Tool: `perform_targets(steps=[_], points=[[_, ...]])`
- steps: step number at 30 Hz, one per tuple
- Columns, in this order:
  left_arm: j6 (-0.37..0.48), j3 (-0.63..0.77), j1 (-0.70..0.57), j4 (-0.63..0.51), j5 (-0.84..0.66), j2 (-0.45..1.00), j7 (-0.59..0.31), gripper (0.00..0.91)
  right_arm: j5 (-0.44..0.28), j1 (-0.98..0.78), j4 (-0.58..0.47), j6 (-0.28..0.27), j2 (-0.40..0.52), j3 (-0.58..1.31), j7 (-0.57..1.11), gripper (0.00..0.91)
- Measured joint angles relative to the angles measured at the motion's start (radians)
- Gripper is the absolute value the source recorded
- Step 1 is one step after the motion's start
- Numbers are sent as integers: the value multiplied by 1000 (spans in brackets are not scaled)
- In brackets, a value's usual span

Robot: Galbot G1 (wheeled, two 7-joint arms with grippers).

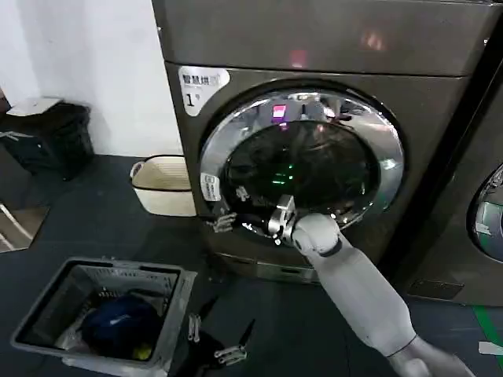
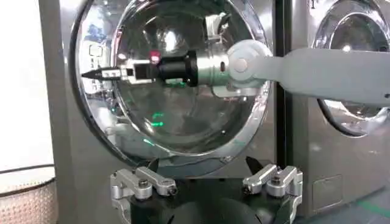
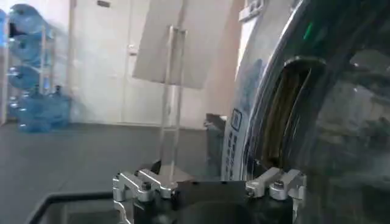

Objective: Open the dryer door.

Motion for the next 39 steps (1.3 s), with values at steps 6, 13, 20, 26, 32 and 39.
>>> perform_targets(steps=[6, 13, 20, 26, 32, 39], points=[[24, -34, 22, -22, 6, -5, 0, 907, 9, -36, 57, -22, -18, 26, -47, 907], [74, -99, 24, -50, 18, -10, -7, 907, 19, -92, 121, -23, -41, 59, -122, 907], [102, -189, 9, -68, -26, -6, -11, 907, 28, -113, 152, -17, -65, 79, -205, 907], [129, -263, 2, -90, -60, 13, -23, 907, 32, -131, 165, -21, -83, 101, -297, 907], [161, -318, -18, -102, -91, 19, -32, 907, 32, -150, 181, -19, -103, 120, -364, 907], [178, -379, -54, -90, -148, 42, -40, 907, 32, -177, 202, 1, -127, 143, -444, 907]])
